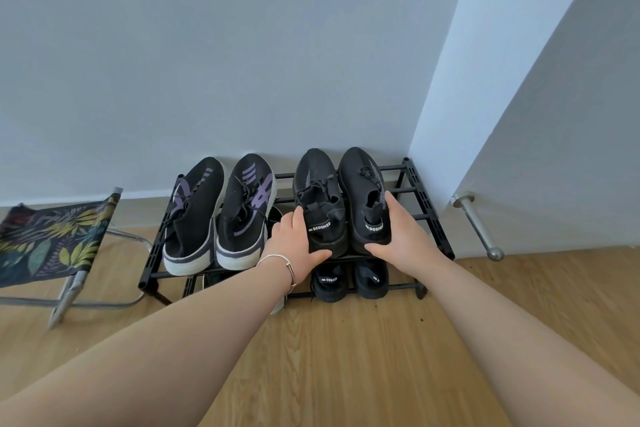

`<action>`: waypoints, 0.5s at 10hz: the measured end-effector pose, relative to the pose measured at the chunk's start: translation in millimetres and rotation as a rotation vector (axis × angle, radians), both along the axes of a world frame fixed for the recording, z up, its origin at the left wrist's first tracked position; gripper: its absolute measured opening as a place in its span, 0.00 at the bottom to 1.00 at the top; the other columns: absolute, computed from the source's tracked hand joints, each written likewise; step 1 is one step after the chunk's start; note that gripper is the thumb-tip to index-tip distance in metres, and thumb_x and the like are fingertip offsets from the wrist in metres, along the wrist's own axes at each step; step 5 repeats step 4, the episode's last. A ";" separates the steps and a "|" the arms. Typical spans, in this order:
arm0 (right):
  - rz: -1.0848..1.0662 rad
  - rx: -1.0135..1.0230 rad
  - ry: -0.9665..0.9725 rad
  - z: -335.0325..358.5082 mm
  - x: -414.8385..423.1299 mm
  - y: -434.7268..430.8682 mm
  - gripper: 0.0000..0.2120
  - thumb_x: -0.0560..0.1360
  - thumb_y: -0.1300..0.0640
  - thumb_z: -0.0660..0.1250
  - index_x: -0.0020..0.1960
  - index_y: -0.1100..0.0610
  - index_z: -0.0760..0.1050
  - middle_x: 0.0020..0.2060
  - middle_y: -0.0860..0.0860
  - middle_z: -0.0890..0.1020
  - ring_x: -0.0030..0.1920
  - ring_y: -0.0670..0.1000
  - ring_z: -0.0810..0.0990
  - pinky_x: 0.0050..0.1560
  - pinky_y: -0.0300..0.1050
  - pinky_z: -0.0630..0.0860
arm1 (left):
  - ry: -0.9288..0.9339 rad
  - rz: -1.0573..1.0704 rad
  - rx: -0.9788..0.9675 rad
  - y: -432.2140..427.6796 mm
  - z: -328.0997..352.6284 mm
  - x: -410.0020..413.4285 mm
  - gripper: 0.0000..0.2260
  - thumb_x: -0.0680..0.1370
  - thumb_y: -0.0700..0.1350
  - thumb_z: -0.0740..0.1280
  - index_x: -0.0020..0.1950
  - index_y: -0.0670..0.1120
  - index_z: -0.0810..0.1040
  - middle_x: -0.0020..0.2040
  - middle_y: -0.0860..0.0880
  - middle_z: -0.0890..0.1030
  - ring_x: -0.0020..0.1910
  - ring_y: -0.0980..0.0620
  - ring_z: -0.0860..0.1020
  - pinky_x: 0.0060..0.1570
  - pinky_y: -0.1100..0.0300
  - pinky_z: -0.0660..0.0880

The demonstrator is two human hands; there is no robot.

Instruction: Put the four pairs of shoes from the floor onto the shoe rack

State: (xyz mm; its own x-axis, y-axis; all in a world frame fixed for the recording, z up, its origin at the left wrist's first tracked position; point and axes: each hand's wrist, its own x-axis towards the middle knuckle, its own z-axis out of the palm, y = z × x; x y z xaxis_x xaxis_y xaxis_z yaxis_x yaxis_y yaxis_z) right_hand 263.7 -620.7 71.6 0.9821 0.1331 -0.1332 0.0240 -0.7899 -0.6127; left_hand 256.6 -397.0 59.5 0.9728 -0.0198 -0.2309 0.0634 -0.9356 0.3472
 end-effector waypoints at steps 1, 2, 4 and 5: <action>0.056 -0.081 -0.109 5.4 -3.3 5.7 0.48 0.75 0.49 0.72 0.82 0.52 0.44 0.81 0.49 0.54 0.80 0.50 0.55 0.74 0.46 0.60 | -0.049 -0.061 0.119 4.1 7.2 -2.2 0.43 0.78 0.63 0.65 0.82 0.43 0.49 0.81 0.43 0.57 0.76 0.40 0.62 0.74 0.48 0.65; 0.130 -0.201 -0.240 18.6 -1.0 15.5 0.44 0.77 0.47 0.69 0.82 0.55 0.46 0.81 0.51 0.53 0.80 0.50 0.54 0.74 0.43 0.56 | -0.191 -0.098 0.166 13.2 16.2 0.3 0.34 0.80 0.61 0.62 0.79 0.44 0.58 0.77 0.45 0.63 0.71 0.41 0.68 0.67 0.49 0.71; 0.143 -0.473 -0.439 45.8 14.2 43.6 0.39 0.77 0.47 0.68 0.80 0.62 0.56 0.79 0.59 0.61 0.79 0.58 0.58 0.79 0.51 0.54 | -0.308 -0.088 0.393 42.6 46.4 13.0 0.33 0.82 0.60 0.55 0.82 0.44 0.53 0.82 0.41 0.54 0.80 0.40 0.55 0.77 0.44 0.56; 0.143 -0.473 -0.439 45.8 14.2 43.6 0.39 0.77 0.47 0.68 0.80 0.62 0.56 0.79 0.59 0.61 0.79 0.58 0.58 0.79 0.51 0.54 | -0.308 -0.088 0.393 42.6 46.4 13.0 0.33 0.82 0.60 0.55 0.82 0.44 0.53 0.82 0.41 0.54 0.80 0.40 0.55 0.77 0.44 0.56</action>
